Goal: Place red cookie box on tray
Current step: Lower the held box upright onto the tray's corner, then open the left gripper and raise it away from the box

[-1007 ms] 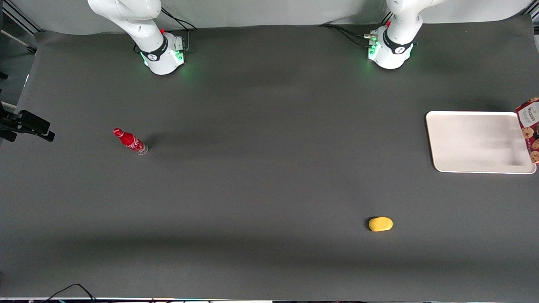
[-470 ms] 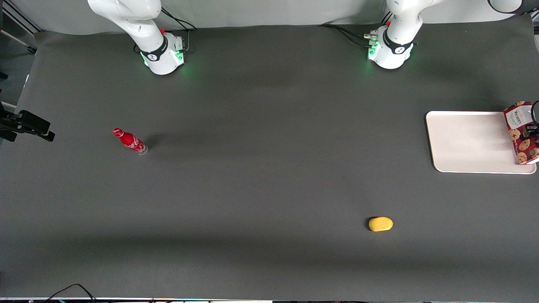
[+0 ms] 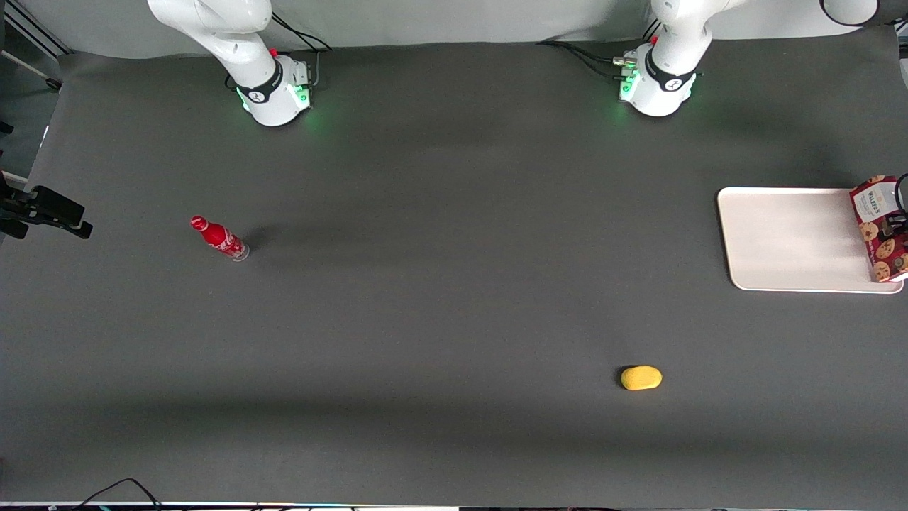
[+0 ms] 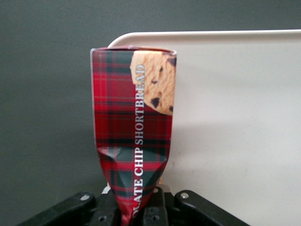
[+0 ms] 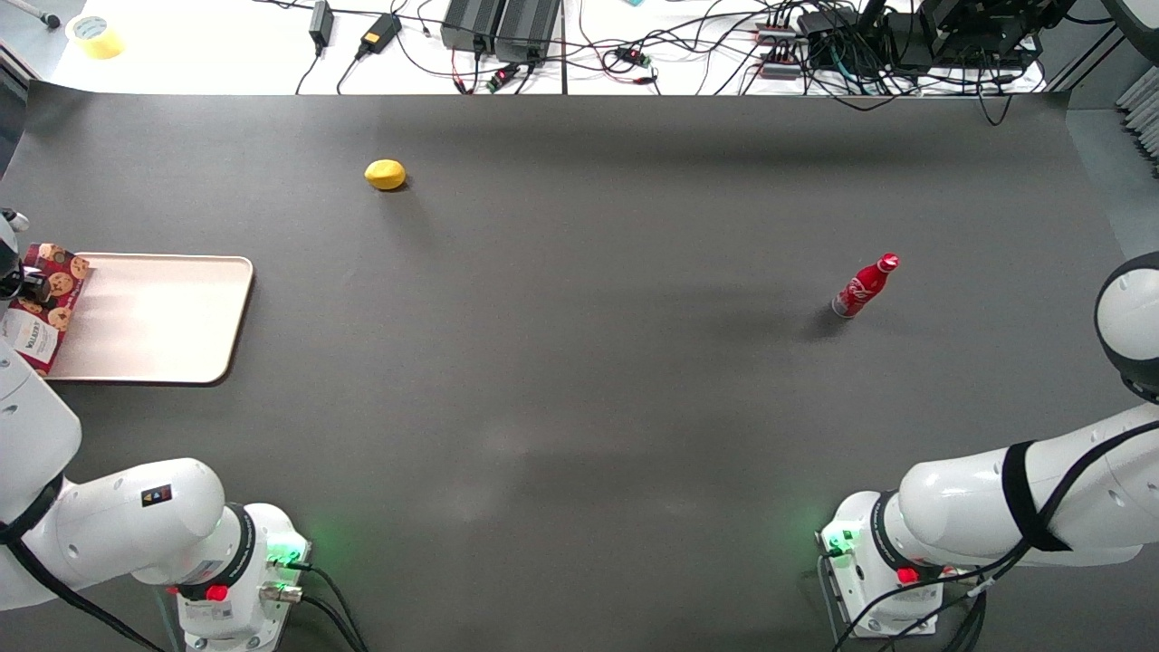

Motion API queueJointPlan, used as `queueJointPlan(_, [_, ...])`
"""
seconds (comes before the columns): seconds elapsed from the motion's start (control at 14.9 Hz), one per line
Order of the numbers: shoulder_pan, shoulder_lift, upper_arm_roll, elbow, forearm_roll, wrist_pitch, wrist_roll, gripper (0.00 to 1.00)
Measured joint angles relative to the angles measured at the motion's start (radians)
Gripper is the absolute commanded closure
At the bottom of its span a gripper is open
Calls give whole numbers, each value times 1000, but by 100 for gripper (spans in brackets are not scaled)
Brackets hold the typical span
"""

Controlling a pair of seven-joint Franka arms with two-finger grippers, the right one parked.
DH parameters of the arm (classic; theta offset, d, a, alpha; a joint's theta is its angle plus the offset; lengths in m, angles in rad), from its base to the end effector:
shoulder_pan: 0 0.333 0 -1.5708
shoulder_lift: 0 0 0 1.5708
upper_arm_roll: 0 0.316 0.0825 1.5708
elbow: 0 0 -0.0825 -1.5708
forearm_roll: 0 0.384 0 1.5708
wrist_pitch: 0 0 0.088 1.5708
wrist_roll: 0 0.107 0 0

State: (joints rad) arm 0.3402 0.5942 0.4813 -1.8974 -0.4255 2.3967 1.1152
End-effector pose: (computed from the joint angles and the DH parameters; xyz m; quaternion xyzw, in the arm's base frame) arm 0.4416 0.4486 0.2159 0.9997 -0.0233 0.0095 0.0057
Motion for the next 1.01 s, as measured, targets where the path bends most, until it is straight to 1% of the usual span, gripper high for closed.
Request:
queueJointPlan(0.07, [0, 5, -2, 2, -2, 1, 0, 5])
queueJointPlan(0.13, [0, 9, -2, 4, -3, 2, -1, 2])
queueJointPlan(0.2, [0, 10, -2, 7, -6, 2, -1, 0])
queueJointPlan(0.4, [0, 11, -2, 14, -16, 3, -7, 0])
queueJointPlan(0.54, [0, 3, -5, 28, -18, 4, -51, 0])
queueJointPlan(0.74, [-6, -63, -24, 52, -11, -47, -120, 0])
queueJointPlan(0.81, [-11, -95, -27, 58, -1, -86, -154, 0])
queueJointPlan(0.87, [-17, -130, -28, 63, 23, -132, -206, 0])
queueJointPlan(1.01, [-42, -219, -33, 71, 120, -224, -348, 0])
